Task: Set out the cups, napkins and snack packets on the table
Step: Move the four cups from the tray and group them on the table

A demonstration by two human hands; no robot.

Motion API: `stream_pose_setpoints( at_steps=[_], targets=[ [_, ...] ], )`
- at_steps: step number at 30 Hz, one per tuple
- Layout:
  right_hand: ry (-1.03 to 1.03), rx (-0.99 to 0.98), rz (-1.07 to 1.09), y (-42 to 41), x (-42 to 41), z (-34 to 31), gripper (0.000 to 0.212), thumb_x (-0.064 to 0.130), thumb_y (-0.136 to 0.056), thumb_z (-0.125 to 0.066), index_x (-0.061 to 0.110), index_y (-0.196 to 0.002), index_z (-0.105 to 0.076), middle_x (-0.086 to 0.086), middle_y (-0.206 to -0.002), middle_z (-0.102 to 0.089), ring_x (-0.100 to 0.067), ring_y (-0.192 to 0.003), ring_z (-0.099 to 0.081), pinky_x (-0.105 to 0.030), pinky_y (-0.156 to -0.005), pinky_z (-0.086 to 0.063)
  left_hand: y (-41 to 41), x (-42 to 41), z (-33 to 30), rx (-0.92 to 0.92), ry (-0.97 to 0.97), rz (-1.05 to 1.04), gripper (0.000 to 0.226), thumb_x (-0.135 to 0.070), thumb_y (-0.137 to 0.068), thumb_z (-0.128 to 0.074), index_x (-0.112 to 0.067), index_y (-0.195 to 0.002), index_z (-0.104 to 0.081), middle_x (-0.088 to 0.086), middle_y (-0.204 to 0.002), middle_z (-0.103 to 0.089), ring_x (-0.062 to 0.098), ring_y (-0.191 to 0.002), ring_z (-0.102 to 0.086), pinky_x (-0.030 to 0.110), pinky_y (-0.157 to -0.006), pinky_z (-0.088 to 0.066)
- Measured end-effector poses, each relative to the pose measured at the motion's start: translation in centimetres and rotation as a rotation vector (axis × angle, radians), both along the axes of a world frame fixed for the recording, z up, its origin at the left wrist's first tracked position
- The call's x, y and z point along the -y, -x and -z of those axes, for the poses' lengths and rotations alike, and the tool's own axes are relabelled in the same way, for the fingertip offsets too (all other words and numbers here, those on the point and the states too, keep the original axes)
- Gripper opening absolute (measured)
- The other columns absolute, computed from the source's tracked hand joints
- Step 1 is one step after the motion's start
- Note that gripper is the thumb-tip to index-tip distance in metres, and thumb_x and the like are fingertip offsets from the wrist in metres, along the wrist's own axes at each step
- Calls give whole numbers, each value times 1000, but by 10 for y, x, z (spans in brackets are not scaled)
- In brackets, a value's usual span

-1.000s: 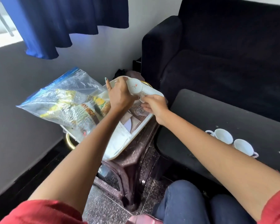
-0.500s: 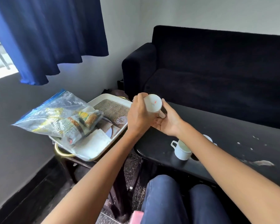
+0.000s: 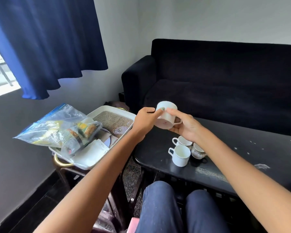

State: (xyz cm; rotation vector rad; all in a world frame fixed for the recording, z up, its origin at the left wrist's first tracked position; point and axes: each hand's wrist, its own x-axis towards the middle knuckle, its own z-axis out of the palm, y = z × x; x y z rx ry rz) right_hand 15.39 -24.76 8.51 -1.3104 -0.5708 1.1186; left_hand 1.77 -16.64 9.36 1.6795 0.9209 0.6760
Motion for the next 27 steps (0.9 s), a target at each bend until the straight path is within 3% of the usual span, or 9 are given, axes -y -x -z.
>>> stream_pose_setpoints(
  at_steps=[3, 5, 10, 13, 16, 20, 24, 27],
  targets=[
    [-53, 100, -75, -7, 14, -4, 37, 27, -67, -77, 10, -100, -70, -6, -94, -69, -18, -87, -64, -29, -76, -52, -1, 5, -6, 54, 66, 149, 34, -42, -87, -64, -9, -93, -61, 12, -90, -56, 21, -83, -58, 23, -74, -51],
    [-80, 151, -105, -14, 26, -6, 45, 19, -67, -77, 6, -108, -66, -7, -94, -66, -18, -87, -62, -28, -76, -50, -2, 10, -8, 53, 88, 236, 38, -39, -88, -64, -2, -95, -68, 10, -92, -65, 14, -81, -65, 16, -65, -54],
    [-30, 369, -147, -34, 57, -10, 61, -2, -69, -76, 6, -125, -55, -6, -107, -66, -15, -97, -62, -22, -73, -48, -14, 23, -5, -56, 10, 383, 11, -34, -83, -72, -31, -93, -70, -6, -96, -73, 6, -95, -67, 25, -82, -54],
    [36, 532, -171, -44, 75, -7, 60, -6, -63, -80, 12, -117, -59, -3, -107, -68, -13, -99, -63, -20, -77, -54, -26, 33, 1, -77, -74, 450, 22, -22, -76, -80, -25, -95, -68, -4, -94, -73, 1, -85, -67, 20, -75, -56],
    [124, 700, -165, -51, 89, 0, 64, 0, -58, -85, 17, -114, -59, -1, -110, -67, -11, -100, -64, -21, -82, -54, -40, 44, 12, -109, -88, 489, 42, -14, -69, -85, -10, -107, -66, 7, -106, -72, 16, -100, -68, 37, -92, -54],
    [242, 904, -95, -60, 102, 24, 72, 14, -49, -90, 25, -112, -58, 8, -108, -65, -10, -101, -61, -28, -86, -51, -60, 54, 29, -257, -231, 526, 57, -20, -65, -88, -14, -115, -61, -1, -112, -69, 12, -106, -64, 32, -94, -52],
    [303, 931, -28, -66, 111, 50, 72, 20, -47, -86, 31, -112, -56, 12, -110, -62, -10, -103, -58, -31, -85, -51, -77, 64, 48, -440, -326, 560, 63, -33, -65, -85, -21, -119, -54, -4, -120, -61, 16, -113, -56, 43, -95, -49],
    [338, 919, -13, -67, 117, 70, 70, 19, -49, -86, 33, -111, -55, 13, -110, -60, -11, -102, -58, -26, -78, -50, -87, 70, 65, -567, -456, 568, 63, -41, -68, -80, -24, -121, -51, -6, -122, -61, 18, -116, -54, 40, -107, -33]
  ],
)
